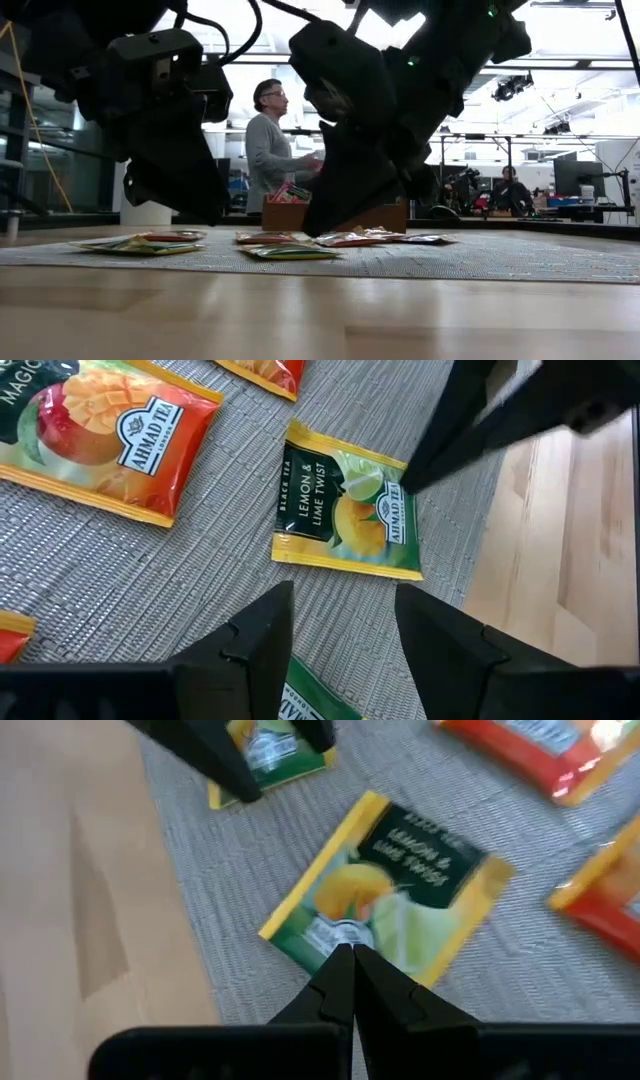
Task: Pick & Place Tea
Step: Put the yellow tea bag into the middle section of the wooden organizer
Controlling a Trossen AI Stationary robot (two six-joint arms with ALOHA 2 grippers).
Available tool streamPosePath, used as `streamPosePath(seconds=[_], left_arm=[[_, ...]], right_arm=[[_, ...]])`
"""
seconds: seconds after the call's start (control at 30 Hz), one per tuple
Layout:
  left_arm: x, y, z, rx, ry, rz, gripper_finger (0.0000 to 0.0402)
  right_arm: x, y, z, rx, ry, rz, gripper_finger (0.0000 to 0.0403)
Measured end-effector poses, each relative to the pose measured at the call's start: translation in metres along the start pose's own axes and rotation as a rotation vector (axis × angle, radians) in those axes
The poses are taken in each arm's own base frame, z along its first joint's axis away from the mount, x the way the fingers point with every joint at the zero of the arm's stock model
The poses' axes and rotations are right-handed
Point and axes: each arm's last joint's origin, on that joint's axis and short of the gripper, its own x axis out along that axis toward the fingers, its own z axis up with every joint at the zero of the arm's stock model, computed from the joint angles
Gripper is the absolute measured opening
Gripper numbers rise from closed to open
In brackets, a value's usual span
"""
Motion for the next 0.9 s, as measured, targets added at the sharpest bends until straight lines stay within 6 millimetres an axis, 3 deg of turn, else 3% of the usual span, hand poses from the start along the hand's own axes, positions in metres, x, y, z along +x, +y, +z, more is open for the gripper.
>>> streamPosePath(seconds=[0.53,0.9], left_arm=[[0.000,0.001,0.001,-0.006,-0.033,0.027,0.0175],[0.004,0.017,0.016,-0.209,-0.081,0.098,0.0175]], right_arm=[[0.015,-0.001,-0.010,0.028,0.055,0.026,0.0000],[0.016,-0.001,-0.010,0.051,0.058,0.032,0.0000]])
